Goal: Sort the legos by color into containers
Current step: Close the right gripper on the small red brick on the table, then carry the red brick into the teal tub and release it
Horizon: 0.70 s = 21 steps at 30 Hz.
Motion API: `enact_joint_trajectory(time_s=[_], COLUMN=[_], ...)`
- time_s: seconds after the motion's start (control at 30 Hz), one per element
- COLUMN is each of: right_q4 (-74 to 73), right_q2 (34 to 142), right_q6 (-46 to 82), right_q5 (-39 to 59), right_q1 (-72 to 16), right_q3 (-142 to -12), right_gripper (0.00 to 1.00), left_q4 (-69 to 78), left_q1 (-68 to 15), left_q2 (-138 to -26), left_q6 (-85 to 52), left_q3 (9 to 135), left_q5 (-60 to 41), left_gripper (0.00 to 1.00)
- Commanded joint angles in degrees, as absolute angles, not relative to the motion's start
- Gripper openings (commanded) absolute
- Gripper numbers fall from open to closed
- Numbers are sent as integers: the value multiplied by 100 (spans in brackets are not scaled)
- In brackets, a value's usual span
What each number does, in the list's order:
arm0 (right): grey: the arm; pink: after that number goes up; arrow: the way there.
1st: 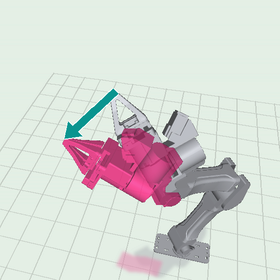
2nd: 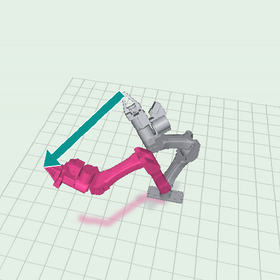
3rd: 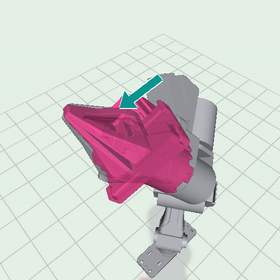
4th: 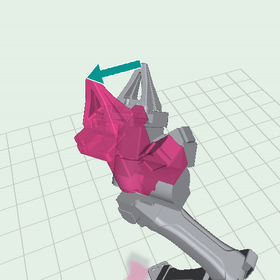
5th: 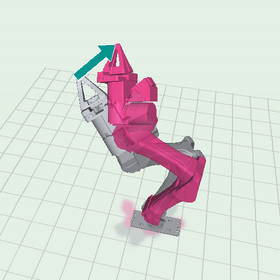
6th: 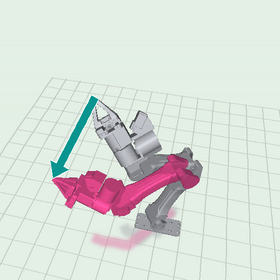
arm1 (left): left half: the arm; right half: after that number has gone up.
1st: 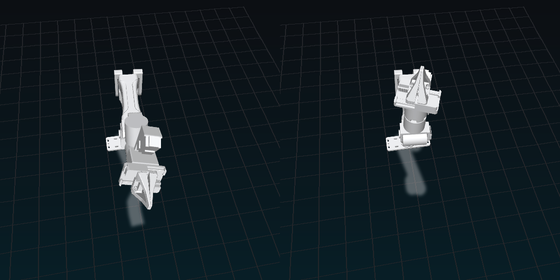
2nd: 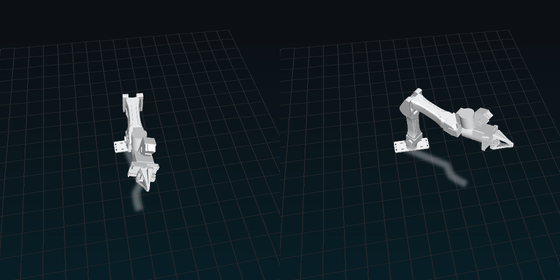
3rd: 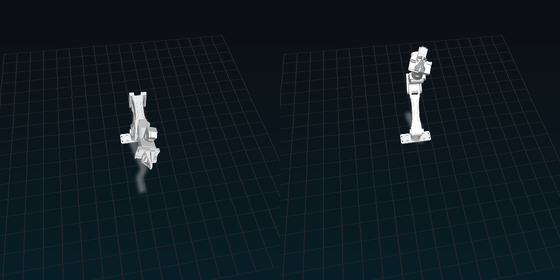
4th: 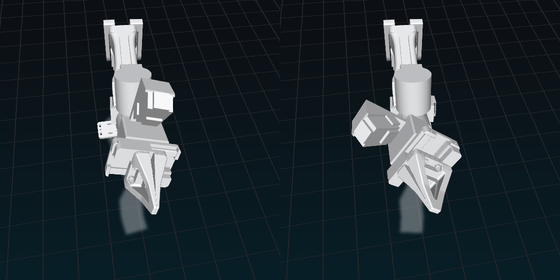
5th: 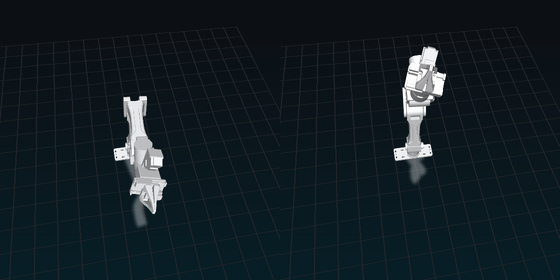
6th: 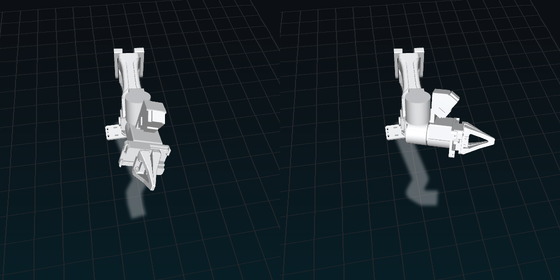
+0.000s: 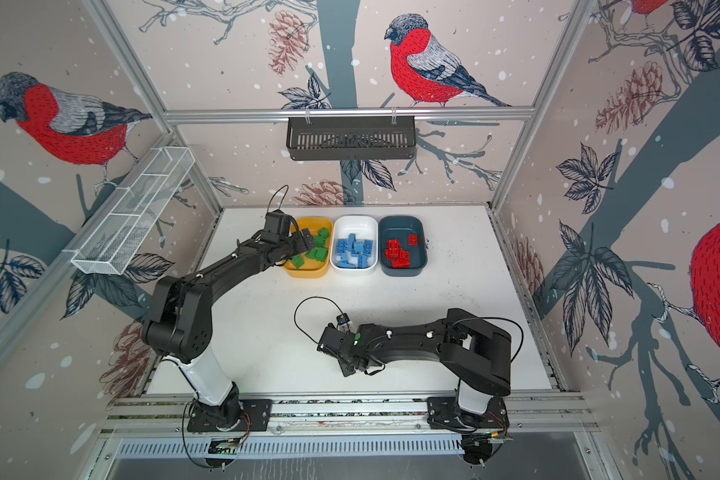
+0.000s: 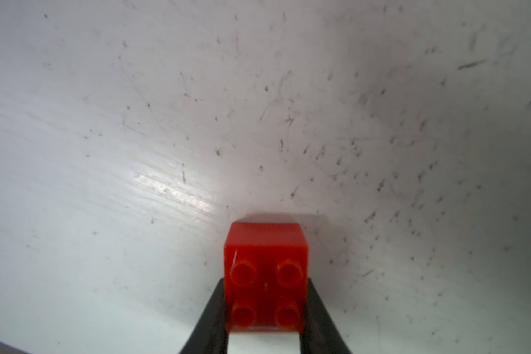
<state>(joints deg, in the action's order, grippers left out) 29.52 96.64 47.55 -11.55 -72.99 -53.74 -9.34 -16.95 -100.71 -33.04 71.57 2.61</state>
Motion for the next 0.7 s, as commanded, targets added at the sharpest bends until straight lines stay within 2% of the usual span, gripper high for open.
enact_joint_trajectory(time_s=[0.0, 0.2, 0.37, 0.53, 0.67], right_q4=[2921, 2181, 1059, 368, 173], right_q2=[9391, 8622, 8215, 8506, 9143], right_q6=[4283, 3048, 1913, 1529, 1538], right_q5=[-1790, -2036, -1489, -1070, -1055], right_q1=[-7225, -5899, -4413, -3102, -2590], right_q3=[-5371, -5261, -5331, -5766, -6248], right_gripper=[23, 21, 22, 22, 24], left_q4=[-856, -832, -667, -580, -592], left_q1=[-1640, -1487, -1266, -955, -773], left_q2=[-9880, -9291, -8675, -8206, -7894], left_q6=[-3305, -3364, -3474, -3686, -3759], left_q3=[7124, 6773, 6171, 5624, 5289], left_q5=[353, 789, 1342, 1681, 1905], left_gripper=[97, 97, 97, 97, 97])
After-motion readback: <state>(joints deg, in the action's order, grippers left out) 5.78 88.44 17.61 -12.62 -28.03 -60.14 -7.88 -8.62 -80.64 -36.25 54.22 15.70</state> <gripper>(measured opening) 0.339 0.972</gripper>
